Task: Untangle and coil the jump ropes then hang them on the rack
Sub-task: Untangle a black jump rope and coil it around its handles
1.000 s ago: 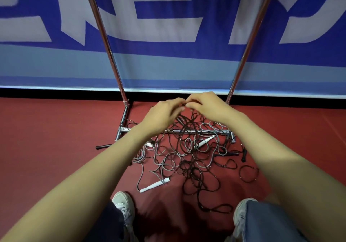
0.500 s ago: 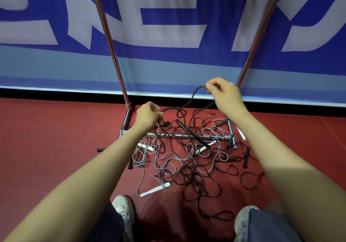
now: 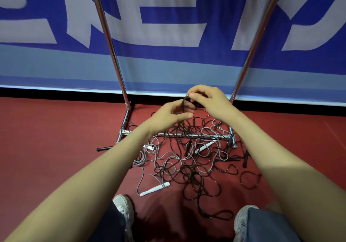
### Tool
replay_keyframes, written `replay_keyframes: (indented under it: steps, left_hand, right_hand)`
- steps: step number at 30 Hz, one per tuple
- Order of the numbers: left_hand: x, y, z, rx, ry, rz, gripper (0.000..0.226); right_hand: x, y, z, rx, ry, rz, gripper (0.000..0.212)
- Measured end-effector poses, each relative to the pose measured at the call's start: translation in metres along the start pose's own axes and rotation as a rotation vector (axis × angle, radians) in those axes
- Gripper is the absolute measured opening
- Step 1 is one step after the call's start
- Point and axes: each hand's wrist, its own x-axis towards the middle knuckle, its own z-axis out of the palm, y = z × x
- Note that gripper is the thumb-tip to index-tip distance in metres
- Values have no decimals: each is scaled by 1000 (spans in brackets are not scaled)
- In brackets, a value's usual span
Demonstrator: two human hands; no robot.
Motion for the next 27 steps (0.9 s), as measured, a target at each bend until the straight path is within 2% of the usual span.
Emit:
replay_keyframes:
  steps: [1,3,5,7,9,11,12,14,15,16,17,19,20,21,24,27]
  left_hand:
    - [2,-2,4,-17,7,1,14]
    - [4,-12,2,187,92,-41,3]
    - [1,-29,-7,502,111,-177,12]
    - [-2,-42,-16,602,149,-303,19]
    - [-3,-40,-21,547,306,-302,19]
    - [0,-28,-23,432,472,-231,19]
    - [1,-18,-21,407,498,-179,21]
    - [1,2,-13,370,428,-94,21]
    - [0,9,-7,349,364,-56,18]
    - [-1,15,-1,352,311,-10,15]
    - [-3,19,2,380,276,44,13]
    - [-4,25,4,469,250,161,14]
    - [-4,28,2,482,258,196,15]
    - [-2,26,0,453,272,196,14]
    - [-5,3,-10,315,222,4,14]
    - [-17,-42,-14,484,-153,-301,6]
  right_hand:
    - [1,-1,-1,20,41,0,11]
    - [2,-2,-4,67,132,31,11]
    - [3,-2,-9,155,234,75,12]
    - [4,0,-14,119,271,140,13]
    - [5,10,-16,-114,162,244,15]
    - [3,23,-16,-430,-21,355,17]
    - [0,25,-14,-542,-102,374,24]
    - [-3,24,-10,-529,-215,307,60]
    - [-4,19,-5,-407,-252,245,72]
    - [-5,14,-1,-268,-277,191,74]
    - [-5,11,4,-164,-297,152,67]
    - [-4,5,9,-150,-313,100,31]
    - [-3,4,9,-156,-280,93,13]
    - [-1,5,7,-125,-232,100,7]
    - [3,5,-3,51,-34,121,23]
    - [8,4,-18,305,256,153,21]
